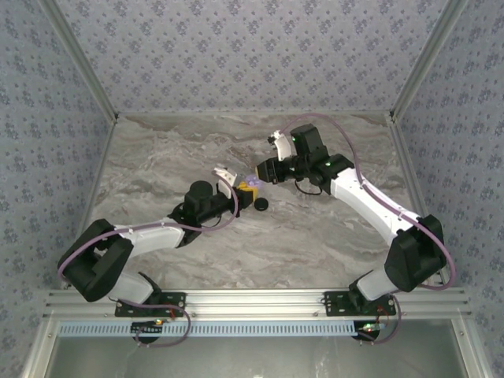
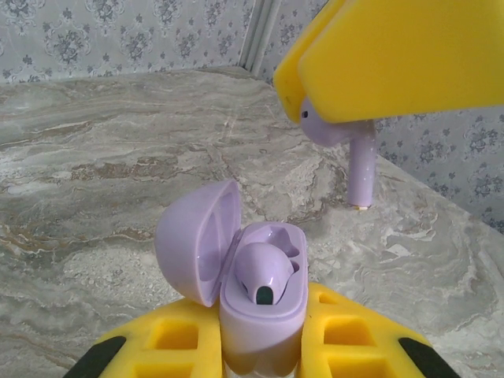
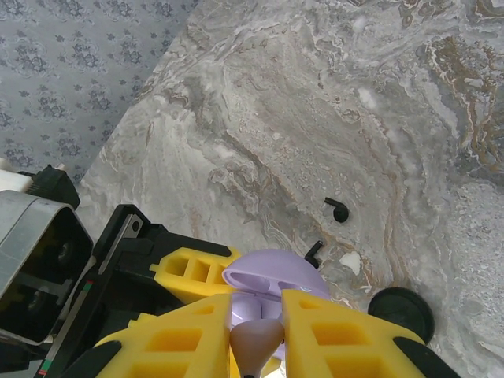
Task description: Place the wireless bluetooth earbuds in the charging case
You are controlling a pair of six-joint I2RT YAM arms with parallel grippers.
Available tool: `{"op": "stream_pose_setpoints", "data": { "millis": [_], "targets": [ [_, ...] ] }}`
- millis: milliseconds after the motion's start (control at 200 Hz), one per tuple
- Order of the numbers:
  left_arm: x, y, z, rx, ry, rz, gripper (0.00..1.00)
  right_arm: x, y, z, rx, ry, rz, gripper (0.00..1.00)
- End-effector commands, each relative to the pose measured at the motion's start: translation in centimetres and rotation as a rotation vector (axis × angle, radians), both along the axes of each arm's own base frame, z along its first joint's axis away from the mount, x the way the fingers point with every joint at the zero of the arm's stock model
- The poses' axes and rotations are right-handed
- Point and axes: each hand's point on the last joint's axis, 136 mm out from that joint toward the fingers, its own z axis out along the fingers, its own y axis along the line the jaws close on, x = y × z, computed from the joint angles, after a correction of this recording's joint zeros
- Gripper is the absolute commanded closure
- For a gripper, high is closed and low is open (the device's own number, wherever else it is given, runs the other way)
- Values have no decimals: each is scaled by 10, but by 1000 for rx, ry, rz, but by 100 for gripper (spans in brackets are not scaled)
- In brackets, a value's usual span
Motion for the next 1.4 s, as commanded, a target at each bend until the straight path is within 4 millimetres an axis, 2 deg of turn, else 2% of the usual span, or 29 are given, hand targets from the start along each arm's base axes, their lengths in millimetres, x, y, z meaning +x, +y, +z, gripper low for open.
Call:
{"op": "stream_pose_setpoints", "data": {
  "millis": [0, 685, 1394],
  "targets": [
    [-3, -9, 20, -66, -27, -30, 85, 3, 1, 21, 25, -53, -18, 76],
    [-4, -17, 32, -125, 15, -62, 84, 5, 2, 17, 14, -56, -31, 76],
    [0, -15, 38, -169, 42, -35, 85, 4, 2, 8, -5, -45, -34, 76]
  ]
}}
